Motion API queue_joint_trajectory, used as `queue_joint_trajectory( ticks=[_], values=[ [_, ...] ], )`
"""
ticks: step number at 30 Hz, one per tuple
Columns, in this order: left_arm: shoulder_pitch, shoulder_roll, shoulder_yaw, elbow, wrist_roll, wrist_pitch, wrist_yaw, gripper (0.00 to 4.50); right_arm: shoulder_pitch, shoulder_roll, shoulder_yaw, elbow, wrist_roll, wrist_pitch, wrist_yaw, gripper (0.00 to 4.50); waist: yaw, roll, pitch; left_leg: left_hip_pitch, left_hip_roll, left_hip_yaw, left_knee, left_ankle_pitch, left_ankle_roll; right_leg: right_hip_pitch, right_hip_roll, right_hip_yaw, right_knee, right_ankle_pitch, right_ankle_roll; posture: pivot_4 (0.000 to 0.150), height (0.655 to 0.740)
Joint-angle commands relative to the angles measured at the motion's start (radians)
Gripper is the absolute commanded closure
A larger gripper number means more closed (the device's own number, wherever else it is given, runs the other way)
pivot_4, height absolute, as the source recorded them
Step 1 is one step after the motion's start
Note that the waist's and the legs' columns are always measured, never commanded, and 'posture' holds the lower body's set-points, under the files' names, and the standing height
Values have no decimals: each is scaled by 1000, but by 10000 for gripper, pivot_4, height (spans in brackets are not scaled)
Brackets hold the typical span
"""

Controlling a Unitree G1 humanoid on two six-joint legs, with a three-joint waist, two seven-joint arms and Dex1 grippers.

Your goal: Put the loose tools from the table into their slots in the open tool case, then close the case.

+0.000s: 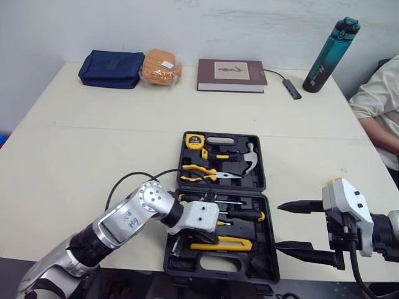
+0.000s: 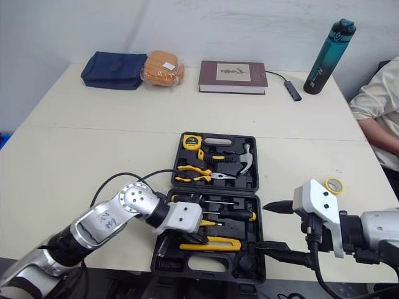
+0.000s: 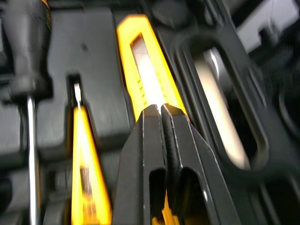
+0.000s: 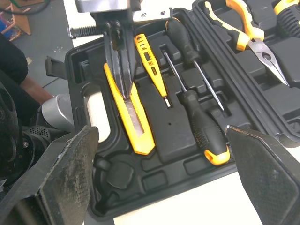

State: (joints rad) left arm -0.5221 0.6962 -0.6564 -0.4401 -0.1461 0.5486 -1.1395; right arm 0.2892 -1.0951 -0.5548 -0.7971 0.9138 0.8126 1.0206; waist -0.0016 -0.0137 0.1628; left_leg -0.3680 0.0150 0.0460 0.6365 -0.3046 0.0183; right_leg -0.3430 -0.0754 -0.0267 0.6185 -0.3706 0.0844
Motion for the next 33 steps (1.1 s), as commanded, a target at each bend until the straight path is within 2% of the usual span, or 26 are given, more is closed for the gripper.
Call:
queue_joint_trajectory(
  ticks=[1,15,19,21,24,26,30,33],
  values=[
    [37,46,-117,36,108,-18,-44,44510,-1,5,-36,-29,20,-4,3,0,0,0,0,0,0,0,-1,0,0,0,0,0,0,0,0,1500,7400],
    [61,34,-195,153,332,-207,-30,44510,6,3,-37,-31,29,-1,-5,0,3,3,-9,1,0,0,-4,1,-1,5,0,0,-1,-1,-2,1500,7400],
    [69,33,-183,186,388,-275,-6,44510,7,2,-38,-29,25,-2,-5,0,6,3,-14,2,0,0,-4,0,0,6,0,0,-3,-1,-1,1500,7400],
    [75,16,-151,202,374,-296,9,44510,6,1,-38,-26,22,-3,-5,0,7,4,-15,2,0,0,-4,0,0,7,-1,0,-3,-1,-1,1500,7400],
    [92,-48,-66,152,242,-133,8,44510,5,0,-39,-23,21,-2,-5,0,11,6,-17,2,0,0,-4,-1,1,8,-2,0,-5,0,0,1500,7400],
    [96,-81,13,118,145,-95,-2,44510,4,0,-39,-20,18,-4,-5,0,16,7,-16,1,-1,0,-3,-1,2,7,-2,0,-5,0,1,1500,7400],
    [122,-93,171,49,-61,-68,-53,44510,-1,9,-34,-11,7,-10,-18,0,19,5,-8,-2,-1,-3,-2,-1,1,0,-2,-2,-5,1,1,1500,7400],
    [159,-75,355,-5,-251,30,-59,44510,27,23,-72,-4,-15,-11,-20,0,19,5,-1,-4,-1,-4,-1,2,-3,-1,-2,-5,-5,1,1,1500,7400]
  ],
)
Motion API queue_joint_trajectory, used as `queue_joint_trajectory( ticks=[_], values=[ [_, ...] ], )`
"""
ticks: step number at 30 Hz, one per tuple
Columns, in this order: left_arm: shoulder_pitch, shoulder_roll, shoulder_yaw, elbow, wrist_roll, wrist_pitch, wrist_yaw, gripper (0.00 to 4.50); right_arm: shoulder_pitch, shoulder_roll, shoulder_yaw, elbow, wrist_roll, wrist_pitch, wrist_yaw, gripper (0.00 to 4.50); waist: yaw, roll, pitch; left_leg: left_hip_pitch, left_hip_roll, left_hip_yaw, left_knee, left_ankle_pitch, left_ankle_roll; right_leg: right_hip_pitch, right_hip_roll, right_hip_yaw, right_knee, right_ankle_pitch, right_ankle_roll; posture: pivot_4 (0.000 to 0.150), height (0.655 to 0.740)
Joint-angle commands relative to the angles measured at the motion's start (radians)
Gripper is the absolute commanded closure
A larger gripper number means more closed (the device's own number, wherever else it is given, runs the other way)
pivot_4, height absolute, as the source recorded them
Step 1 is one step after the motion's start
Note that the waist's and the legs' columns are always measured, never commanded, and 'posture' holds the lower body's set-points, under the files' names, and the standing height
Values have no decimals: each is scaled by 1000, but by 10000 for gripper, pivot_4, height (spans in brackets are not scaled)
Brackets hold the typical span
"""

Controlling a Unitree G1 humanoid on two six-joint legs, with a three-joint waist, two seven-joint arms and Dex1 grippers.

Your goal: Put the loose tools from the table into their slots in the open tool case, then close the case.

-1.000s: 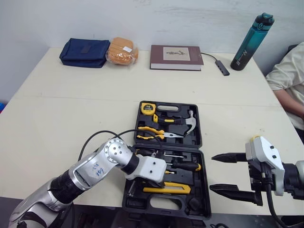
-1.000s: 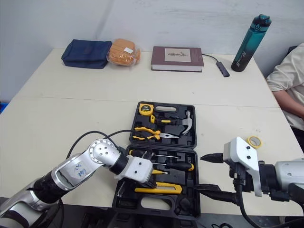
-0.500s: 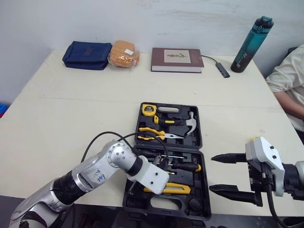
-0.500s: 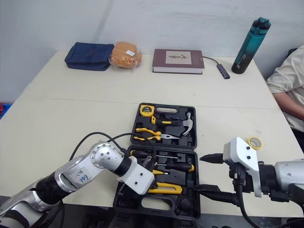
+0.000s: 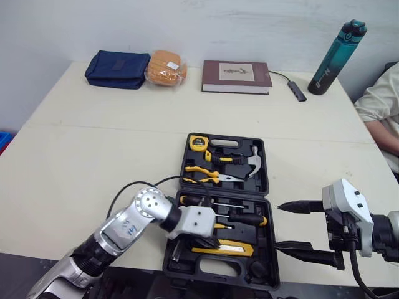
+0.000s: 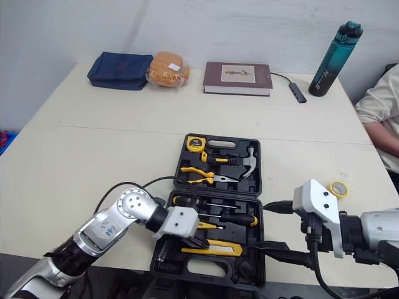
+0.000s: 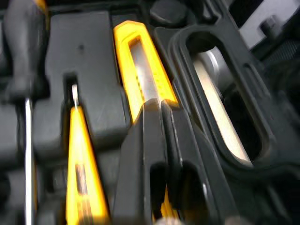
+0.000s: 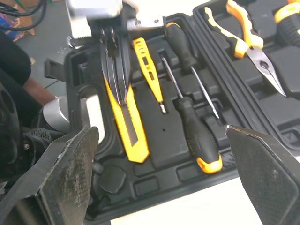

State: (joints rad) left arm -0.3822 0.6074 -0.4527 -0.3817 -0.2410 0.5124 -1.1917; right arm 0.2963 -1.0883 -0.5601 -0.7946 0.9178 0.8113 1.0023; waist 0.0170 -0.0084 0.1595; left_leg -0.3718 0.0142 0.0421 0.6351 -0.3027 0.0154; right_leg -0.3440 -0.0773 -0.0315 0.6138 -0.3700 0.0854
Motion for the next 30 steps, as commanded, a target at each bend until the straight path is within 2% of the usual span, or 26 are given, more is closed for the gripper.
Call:
queue_joint_trajectory(
  ticks=[1,4,5,6,8,11,14,18,23,30],
  values=[
    [32,27,212,-82,-217,105,-5,44510,35,23,-86,-5,-25,-8,2,0,1,0,4,0,0,-1,0,1,-2,0,0,-1,0,0,0,1500,7400],
    [65,81,389,-121,-404,253,11,44510,101,47,-160,20,-69,-19,31,0,3,1,11,-2,0,-5,0,2,-4,1,0,-5,0,0,-1,1500,7400],
    [80,111,444,-127,-454,287,6,39600,125,58,-188,38,-88,-25,41,0,3,1,12,-2,0,-5,0,2,-4,1,0,-6,0,0,-1,1500,7400],
    [89,131,476,-132,-485,306,5,37187,141,65,-205,51,-101,-31,49,0,3,1,13,-1,0,-6,0,2,-4,2,0,-6,0,0,-1,1500,7400],
    [129,189,558,-133,-515,327,13,28487,176,84,-258,98,-133,-37,66,0,3,1,13,-1,0,-5,1,2,-4,2,0,-6,0,0,-1,1500,7400],
    [210,275,664,-69,-467,280,15,14328,222,115,-328,187,-198,-71,82,0,3,1,14,-1,-1,-5,1,2,-3,3,0,-6,0,0,-1,1500,7400],
    [277,336,786,78,-398,208,32,211,264,144,-388,286,-266,-115,92,0,2,2,14,0,-1,-5,-1,1,-2,2,0,-6,0,-1,-2,1500,7400],
    [348,372,873,223,-316,96,51,211,299,171,-436,417,-334,-181,106,0,1,3,16,1,-1,-5,-6,0,-2,0,0,-6,0,-3,-5,1500,7400],
    [419,385,956,284,-284,40,59,211,327,185,-482,560,-391,-251,121,0,-3,4,16,0,0,-5,-8,-2,-4,-2,-1,-6,-1,-4,-7,1500,7400],
    [367,377,924,283,-298,27,77,211,285,167,-476,609,-383,-259,121,0,-12,5,17,0,0,-5,-9,-2,-5,-3,-1,-6,1,-4,-8,1500,7400]
  ],
)
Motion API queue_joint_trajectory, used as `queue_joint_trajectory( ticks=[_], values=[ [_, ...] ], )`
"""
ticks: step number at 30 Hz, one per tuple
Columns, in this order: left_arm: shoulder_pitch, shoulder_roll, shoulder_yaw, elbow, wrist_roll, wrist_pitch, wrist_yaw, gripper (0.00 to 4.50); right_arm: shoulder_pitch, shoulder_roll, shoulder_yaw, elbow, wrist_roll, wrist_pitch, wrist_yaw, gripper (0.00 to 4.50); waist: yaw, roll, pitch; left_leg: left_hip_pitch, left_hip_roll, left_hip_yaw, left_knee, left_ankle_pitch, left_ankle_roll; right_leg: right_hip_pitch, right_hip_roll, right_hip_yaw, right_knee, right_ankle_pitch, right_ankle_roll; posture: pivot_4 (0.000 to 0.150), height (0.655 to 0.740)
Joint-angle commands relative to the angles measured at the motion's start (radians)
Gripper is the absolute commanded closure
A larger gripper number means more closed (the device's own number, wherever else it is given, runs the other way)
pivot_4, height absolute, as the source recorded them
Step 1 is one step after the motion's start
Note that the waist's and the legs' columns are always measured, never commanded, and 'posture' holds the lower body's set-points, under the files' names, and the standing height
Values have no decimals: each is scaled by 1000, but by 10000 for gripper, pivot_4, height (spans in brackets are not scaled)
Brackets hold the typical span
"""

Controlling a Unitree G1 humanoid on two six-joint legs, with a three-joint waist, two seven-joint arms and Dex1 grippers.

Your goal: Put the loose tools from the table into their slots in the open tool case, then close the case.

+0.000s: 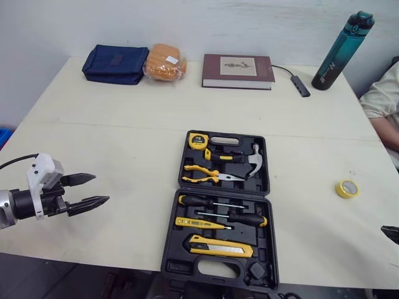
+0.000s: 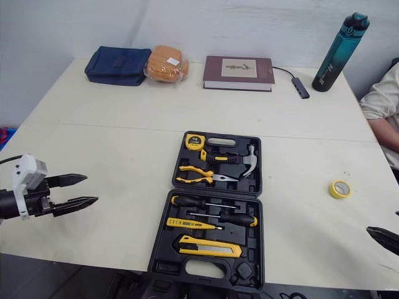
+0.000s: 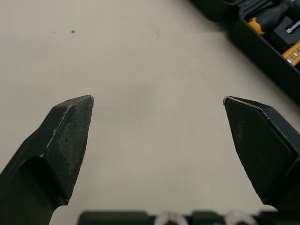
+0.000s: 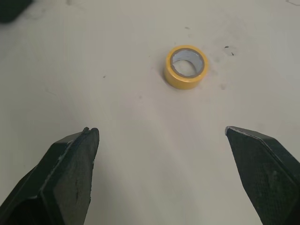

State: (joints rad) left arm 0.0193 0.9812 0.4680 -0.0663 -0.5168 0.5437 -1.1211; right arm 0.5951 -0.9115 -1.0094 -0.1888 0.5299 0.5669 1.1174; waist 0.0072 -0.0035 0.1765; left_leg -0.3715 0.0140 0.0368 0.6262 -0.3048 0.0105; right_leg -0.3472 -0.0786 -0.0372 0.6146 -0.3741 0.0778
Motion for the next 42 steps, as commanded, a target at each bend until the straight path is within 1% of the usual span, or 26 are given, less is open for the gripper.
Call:
queue_joint_trajectory(
  ticks=[1,3,6,11,14,15,18,21,22,24,25,26,27,32,42],
  values=[
    [-55,2,-14,-45,-31,2,4,211,-25,-20,-19,4,5,-13,9,0,-5,0,0,0,0,0,0,0,0,0,0,0,1,0,0,1500,7400],
    [-91,3,-45,-71,-50,22,-4,211,-45,-42,-7,8,4,-11,23,0,-9,0,0,0,0,0,1,0,0,0,0,0,2,0,0,1500,7400],
    [-188,1,-118,-141,-99,65,-17,211,-95,-111,31,30,4,-8,62,0,-12,0,0,1,0,0,2,0,0,0,0,0,4,0,0,1500,7400],
    [-397,-46,-246,-252,-212,163,-17,211,-237,-279,192,122,-19,-31,152,0,-16,0,1,2,0,1,4,2,-1,1,1,1,6,1,1,1500,7400],
    [-542,-108,-324,-288,-256,202,4,211,-373,-395,375,220,-65,-107,214,0,-14,0,2,2,0,2,6,5,-3,1,3,0,8,1,2,1500,7400],
    [-590,-137,-352,-291,-260,204,7,211,-454,-429,471,265,-88,-124,226,0,-14,0,2,1,0,2,7,6,-4,1,3,1,9,1,2,1500,7400],
    [-676,-197,-398,-292,-281,222,16,211,-648,-470,681,376,-167,-196,262,0,-13,-1,3,0,0,3,9,7,-4,1,4,1,9,1,3,1500,7400],
    [-731,-252,-439,-297,-286,220,19,211,-870,-458,877,497,-291,-264,303,0,-14,-1,4,-1,0,3,13,7,-4,1,5,1,10,1,4,1500,7400],
    [-742,-268,-452,-302,-286,217,20,54,-946,-443,935,537,-327,-273,318,2450,-15,-1,4,-1,0,3,14,7,-4,1,5,2,11,1,4,1500,7400],
    [-752,-289,-467,-308,-282,213,21,0,-1045,-423,1011,599,-375,-294,354,7629,-15,-1,5,-1,0,3,17,7,-4,1,5,3,11,1,4,1500,7400],
    [-754,-299,-477,-313,-279,210,22,0,-1076,-416,1044,621,-398,-312,374,13228,-14,-1,5,-1,0,3,17,7,-4,1,5,3,11,1,4,1500,7400],
    [-755,-305,-484,-315,-276,209,22,0,-1097,-412,1065,639,-415,-327,389,17444,-13,-1,5,-2,0,3,18,7,-4,1,6,3,12,1,4,1500,7400],
    [-756,-313,-491,-321,-274,206,24,0,-1115,-405,1089,658,-438,-352,394,22694,-12,-1,5,-2,1,3,18,7,-4,1,6,3,12,1,4,1500,7400],
    [-751,-322,-502,-323,-267,198,24,0,-1181,-369,1146,724,-508,-385,385,22694,-11,-1,5,-2,1,3,21,7,-5,1,6,3,12,1,4,1500,7400],
    [-765,-334,-521,-280,-233,162,18,0,-1252,-286,1183,845,-580,-432,365,22694,-12,-1,5,-2,1,3,22,7,-5,1,6,3,14,1,4,1500,7400]
  ],
)
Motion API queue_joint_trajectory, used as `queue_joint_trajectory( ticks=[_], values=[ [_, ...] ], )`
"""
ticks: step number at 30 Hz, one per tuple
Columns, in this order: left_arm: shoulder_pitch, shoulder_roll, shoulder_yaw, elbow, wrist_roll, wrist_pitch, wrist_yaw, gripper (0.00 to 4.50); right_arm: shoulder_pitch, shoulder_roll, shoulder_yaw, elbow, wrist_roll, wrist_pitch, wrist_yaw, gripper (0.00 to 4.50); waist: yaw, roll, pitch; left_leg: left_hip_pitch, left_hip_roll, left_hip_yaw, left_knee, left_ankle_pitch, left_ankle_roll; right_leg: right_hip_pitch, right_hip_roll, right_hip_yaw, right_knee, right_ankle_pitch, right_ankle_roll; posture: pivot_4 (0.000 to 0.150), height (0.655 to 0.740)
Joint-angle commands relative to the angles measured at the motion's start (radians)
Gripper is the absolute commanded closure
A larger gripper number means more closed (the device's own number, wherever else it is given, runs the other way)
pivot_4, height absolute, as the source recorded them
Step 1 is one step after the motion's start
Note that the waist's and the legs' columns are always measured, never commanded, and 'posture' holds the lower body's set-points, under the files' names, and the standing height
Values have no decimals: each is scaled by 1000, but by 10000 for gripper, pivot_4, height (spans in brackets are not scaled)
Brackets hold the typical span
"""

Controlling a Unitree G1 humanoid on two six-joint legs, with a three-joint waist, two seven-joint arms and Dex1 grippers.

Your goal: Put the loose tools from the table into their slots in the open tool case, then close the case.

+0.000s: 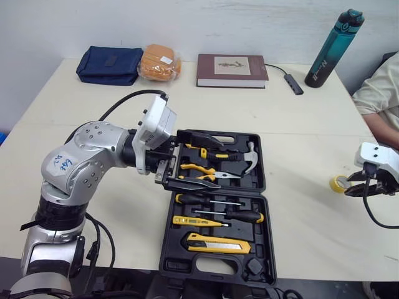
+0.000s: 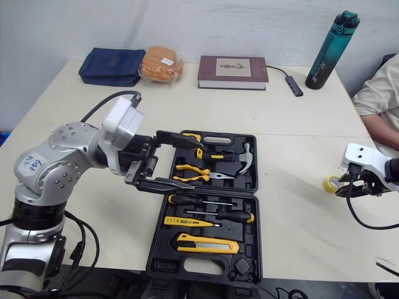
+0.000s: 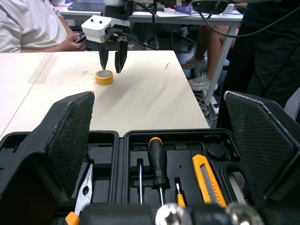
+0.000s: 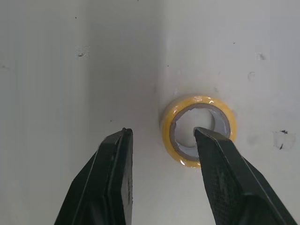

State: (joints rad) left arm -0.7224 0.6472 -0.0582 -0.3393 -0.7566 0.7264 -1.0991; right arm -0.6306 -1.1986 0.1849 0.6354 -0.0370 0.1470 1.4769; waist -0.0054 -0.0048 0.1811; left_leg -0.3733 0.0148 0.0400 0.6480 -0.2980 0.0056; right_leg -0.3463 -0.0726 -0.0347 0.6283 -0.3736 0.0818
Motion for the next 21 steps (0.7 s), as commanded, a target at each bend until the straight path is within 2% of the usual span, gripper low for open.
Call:
queue_joint_trajectory(
  ticks=[1,13,16,17,19,21],
  values=[
    [-23,-1,4,-8,10,-23,-4,0,-33,9,-7,30,-19,-16,3,22694,1,0,0,0,0,0,0,0,0,0,0,0,0,0,0,1500,7400],
    [-10,-6,-5,-25,29,-43,-12,0,-85,62,18,163,-96,-85,-30,22694,0,0,0,0,0,0,0,0,0,0,0,0,0,0,0,1500,7400],
    [-10,-10,-9,-23,35,-50,-14,0,-89,65,16,176,-98,-101,-32,30241,0,0,0,0,0,0,1,0,0,0,0,0,0,0,0,1500,7400],
    [-11,-13,-11,-21,37,-52,-14,0,-90,66,13,176,-97,-103,-36,33963,1,0,0,0,0,0,1,0,0,0,0,0,0,0,0,1500,7400],
    [-13,-17,-15,-16,41,-57,-14,0,-87,61,1,170,-89,-108,-40,44864,0,0,0,0,0,0,1,0,0,0,0,0,0,0,0,1500,7400],
    [-13,-20,-18,-14,40,-59,-15,0,-75,47,-15,145,-74,-110,-31,44864,0,0,0,0,0,0,1,0,0,0,0,0,0,0,0,1500,7400]
  ],
)
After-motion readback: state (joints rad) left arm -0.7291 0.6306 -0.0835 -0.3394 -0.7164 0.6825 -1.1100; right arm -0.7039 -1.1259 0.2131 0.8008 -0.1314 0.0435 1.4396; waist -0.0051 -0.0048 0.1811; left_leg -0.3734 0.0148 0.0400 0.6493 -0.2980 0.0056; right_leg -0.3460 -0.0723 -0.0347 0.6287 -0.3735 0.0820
